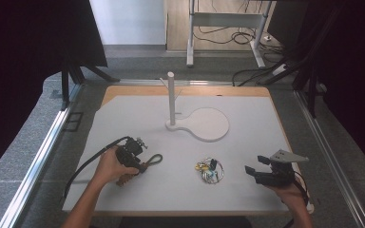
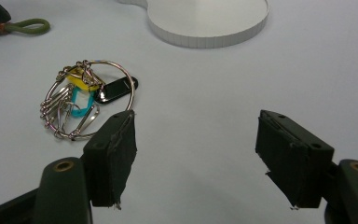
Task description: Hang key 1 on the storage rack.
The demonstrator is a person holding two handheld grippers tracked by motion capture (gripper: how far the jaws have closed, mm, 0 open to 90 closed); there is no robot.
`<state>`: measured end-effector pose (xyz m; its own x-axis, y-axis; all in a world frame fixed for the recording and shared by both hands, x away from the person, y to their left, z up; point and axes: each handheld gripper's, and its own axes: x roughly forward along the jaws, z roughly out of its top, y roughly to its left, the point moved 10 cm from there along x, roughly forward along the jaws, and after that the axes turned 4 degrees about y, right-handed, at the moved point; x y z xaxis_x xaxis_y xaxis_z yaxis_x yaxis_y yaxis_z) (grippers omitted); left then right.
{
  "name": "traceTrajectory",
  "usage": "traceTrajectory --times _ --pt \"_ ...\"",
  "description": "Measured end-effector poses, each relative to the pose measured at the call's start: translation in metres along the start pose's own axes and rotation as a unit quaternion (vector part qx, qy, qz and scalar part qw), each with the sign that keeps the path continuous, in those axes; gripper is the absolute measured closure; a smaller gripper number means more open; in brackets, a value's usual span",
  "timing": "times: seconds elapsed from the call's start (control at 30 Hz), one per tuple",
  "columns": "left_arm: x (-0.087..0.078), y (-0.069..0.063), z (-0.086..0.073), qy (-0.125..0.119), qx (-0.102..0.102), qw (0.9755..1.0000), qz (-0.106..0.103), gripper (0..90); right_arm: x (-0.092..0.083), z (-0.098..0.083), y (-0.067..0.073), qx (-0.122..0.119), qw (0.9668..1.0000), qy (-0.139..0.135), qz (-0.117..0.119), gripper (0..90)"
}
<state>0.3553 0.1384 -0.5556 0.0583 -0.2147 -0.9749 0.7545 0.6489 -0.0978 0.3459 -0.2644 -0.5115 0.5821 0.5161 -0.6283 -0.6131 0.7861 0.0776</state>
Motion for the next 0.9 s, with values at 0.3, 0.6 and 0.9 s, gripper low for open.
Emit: traceTrajectory --times 0.3,0.6,0.9 --pt "0.001 -0.001 0.002 0.015 0.01 0.9997 0.018 60.2 -0.001 -0.001 -0.002 0.005 1.0 0.0 0.0 29.3" --pt "0.001 -0.001 0.002 0.01 0.013 0.9996 0.022 66.3 0.004 -0.004 0.0 -0.002 0.9999 0.01 -0.003 29.3" --pt "-0.021 -0.002 0.004 -0.039 0.006 0.9992 0.001 66.7 0.002 -0.003 -0.001 -0.003 1.0 0.008 -0.005 29.3"
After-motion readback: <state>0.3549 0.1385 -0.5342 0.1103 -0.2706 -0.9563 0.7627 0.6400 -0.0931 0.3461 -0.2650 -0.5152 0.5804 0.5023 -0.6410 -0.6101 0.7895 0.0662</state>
